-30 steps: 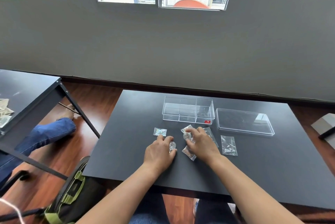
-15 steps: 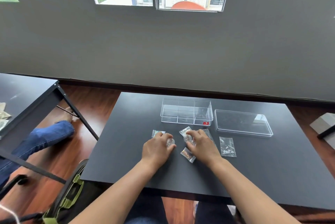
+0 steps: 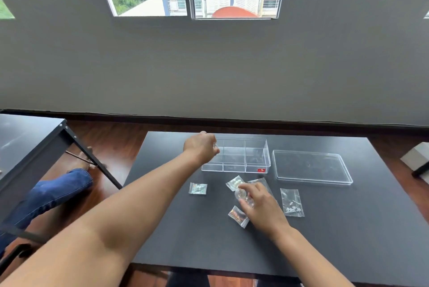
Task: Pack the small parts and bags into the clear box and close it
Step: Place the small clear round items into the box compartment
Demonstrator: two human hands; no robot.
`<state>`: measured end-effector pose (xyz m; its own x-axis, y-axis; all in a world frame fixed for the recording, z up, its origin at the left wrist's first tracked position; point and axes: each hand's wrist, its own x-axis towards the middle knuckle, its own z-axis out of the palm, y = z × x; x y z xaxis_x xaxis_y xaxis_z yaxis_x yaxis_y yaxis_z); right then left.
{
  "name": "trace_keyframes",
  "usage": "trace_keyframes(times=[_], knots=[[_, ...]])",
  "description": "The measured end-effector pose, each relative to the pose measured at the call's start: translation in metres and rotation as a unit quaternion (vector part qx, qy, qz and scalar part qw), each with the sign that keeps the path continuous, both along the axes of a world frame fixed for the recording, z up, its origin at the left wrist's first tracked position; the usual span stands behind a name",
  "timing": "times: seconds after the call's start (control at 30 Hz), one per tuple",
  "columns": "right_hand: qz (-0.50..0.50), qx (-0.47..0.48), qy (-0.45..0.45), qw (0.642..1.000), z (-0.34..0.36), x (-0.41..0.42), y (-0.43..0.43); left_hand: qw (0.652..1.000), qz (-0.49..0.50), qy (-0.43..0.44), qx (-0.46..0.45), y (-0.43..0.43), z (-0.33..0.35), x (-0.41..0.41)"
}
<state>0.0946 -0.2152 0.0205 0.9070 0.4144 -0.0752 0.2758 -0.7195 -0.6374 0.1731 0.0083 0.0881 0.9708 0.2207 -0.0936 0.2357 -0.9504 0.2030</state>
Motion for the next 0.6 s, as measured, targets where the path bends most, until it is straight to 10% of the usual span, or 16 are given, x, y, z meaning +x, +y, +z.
trace_keyframes(times=[0.6], knots=[[-0.014, 0.035, -0.007, 0.999, -0.002, 0.011, -0.011, 0.996, -0.033, 0.076, 0.034, -0.01, -0.012, 0.025]])
